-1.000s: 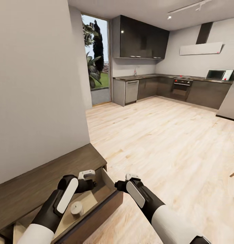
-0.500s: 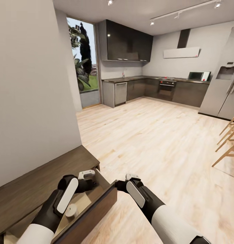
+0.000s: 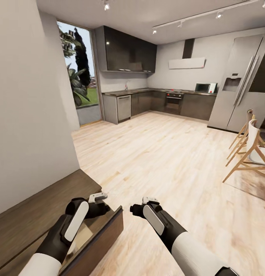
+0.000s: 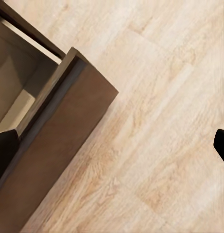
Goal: Place each of the two pumpkins and all three candles from the living room inside a cabinet in the living room (use any cabinet), then make sure every cabinet is closed, and position the cauldron so it is next to a table in the living room.
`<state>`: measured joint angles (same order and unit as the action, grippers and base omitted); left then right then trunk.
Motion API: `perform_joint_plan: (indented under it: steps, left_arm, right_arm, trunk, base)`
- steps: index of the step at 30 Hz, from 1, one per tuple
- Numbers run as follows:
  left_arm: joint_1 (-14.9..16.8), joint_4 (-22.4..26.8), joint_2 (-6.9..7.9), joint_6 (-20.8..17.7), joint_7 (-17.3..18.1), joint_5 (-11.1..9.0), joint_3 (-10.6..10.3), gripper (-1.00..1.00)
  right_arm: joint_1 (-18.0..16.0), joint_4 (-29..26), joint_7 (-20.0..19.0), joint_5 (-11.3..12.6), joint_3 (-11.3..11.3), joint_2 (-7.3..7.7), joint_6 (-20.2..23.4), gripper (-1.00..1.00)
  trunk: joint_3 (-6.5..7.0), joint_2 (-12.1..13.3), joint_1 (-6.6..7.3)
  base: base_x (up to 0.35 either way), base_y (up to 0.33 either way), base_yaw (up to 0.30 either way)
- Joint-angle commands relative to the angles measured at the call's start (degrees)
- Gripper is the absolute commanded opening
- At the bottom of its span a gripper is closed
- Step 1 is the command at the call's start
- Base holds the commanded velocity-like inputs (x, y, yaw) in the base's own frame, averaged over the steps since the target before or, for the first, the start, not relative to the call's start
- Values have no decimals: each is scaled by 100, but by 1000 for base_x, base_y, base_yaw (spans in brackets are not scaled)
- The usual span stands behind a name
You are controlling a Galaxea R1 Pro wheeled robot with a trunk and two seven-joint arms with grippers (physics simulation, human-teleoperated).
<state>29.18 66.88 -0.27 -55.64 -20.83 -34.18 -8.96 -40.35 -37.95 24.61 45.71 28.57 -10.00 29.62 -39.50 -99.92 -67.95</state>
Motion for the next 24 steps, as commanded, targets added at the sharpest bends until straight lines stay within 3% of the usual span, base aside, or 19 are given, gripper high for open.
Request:
perform_joint_plan:
  steps: [1, 24]
  left_arm:
    - [0, 2, 0, 0, 0, -1, 0, 100]
    - [0, 0, 1, 8, 0, 7, -1, 100]
  right_arm:
    - [0, -1, 0, -1, 0, 0, 0, 100]
    - [-3, 2, 0, 21, -19, 0, 0, 100]
  trunk:
    - [7, 0, 0]
    - [160, 0, 0]
  base:
    - [0, 0, -224]
    - [0, 0, -224]
